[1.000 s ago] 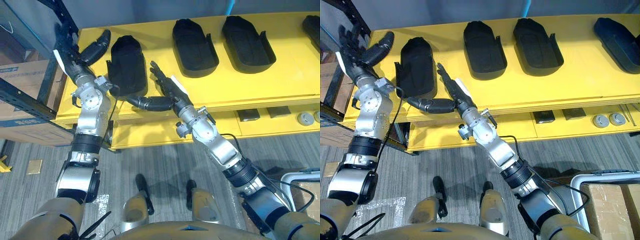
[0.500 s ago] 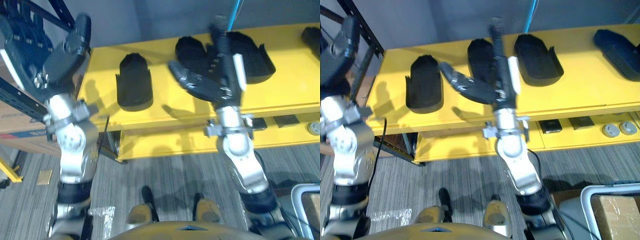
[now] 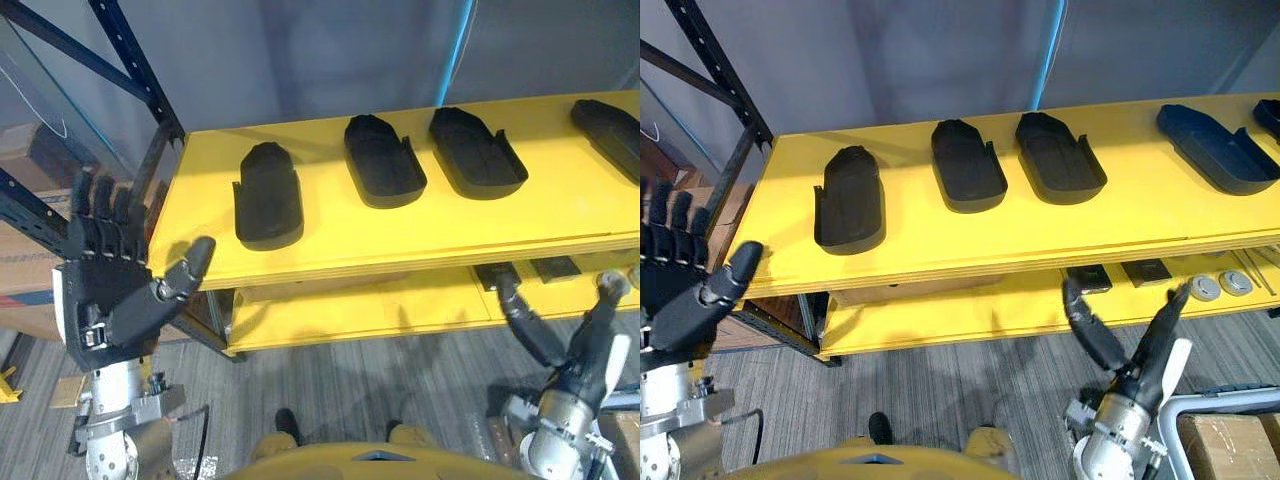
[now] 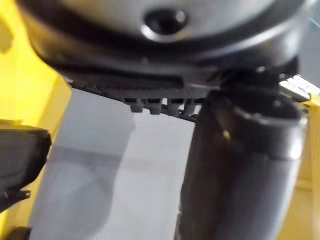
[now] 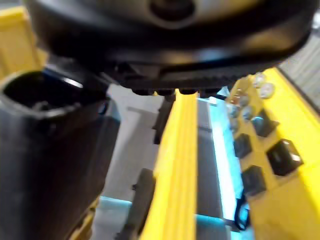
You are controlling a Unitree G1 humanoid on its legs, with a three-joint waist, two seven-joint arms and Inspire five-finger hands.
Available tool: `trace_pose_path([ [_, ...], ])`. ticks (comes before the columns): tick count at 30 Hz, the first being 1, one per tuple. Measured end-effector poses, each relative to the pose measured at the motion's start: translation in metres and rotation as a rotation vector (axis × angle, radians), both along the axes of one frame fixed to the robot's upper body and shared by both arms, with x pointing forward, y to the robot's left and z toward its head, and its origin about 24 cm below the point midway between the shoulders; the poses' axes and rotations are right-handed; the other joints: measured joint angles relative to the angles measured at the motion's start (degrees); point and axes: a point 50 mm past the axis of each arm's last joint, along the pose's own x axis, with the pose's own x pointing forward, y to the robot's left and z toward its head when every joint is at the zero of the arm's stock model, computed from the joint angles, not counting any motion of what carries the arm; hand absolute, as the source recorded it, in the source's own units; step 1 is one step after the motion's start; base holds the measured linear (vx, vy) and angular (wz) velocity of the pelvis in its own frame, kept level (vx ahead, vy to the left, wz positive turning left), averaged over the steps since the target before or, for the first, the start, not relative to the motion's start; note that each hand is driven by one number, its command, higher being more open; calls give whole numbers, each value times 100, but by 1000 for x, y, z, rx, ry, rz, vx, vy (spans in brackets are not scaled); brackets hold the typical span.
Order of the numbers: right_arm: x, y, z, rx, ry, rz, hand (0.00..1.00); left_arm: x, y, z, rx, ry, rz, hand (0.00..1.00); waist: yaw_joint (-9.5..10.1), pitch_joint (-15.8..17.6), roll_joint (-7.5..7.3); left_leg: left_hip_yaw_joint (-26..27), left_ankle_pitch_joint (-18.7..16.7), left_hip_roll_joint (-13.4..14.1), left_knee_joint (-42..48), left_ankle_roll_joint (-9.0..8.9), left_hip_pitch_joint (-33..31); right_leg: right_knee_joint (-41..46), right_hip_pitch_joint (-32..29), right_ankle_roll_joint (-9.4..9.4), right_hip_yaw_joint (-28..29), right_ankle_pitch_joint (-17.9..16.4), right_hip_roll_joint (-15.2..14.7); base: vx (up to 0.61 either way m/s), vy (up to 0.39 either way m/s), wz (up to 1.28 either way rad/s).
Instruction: Walk over and take three plastic housings, then place them on the shelf
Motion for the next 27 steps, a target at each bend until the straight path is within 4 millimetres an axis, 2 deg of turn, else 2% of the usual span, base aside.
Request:
trace_pose_path([
  [7,-16,10,-76,232,292,-25,100,2,-12,-28,-31,110,-175,100,194,-80,-28,-191,-61,0,42,7,-123,-53,89,-21,-264,-60,-17,-20,0,19],
  [8,-15,11,-87,263,341,-31,100,3,-15,-29,-32,117,-205,100,192,-86,-9,-214,-46,1,47,25,-230,-49,16,-19,-333,-61,-26,-38,3,30],
  [10,-14,11,-98,312,383,-44,100,5,-18,-30,-31,127,-237,100,201,-71,29,-222,10,2,36,62,-328,-31,-83,-16,-370,-57,-28,-6,11,20],
  [11,-11,12,-109,355,435,-44,100,7,-22,-33,-33,154,-270,100,236,-15,105,-235,63,-4,32,74,-426,-15,-187,-15,-371,-38,-31,11,20,8],
  [15,-10,14,-120,411,493,-56,100,14,-27,-42,-52,199,-315,100,319,174,188,-233,102,-23,32,109,-447,69,-255,-48,-359,-42,-59,8,2,1],
  [20,-6,12,-133,491,551,-78,100,25,-44,-40,-74,167,-396,100,319,403,196,-263,121,-48,37,91,-555,301,-453,-20,-352,-148,-100,16,0,3],
  [23,0,9,-138,561,551,-93,100,41,-54,-35,-65,126,-456,100,310,689,131,-220,135,-57,40,87,-617,487,-604,-33,-273,-217,-124,15,1,-6],
  [27,1,6,-140,585,564,-87,100,52,-58,-29,-91,94,-480,100,277,848,77,-151,109,-75,84,89,-617,556,-654,-25,-180,-237,-145,43,7,-11],
])
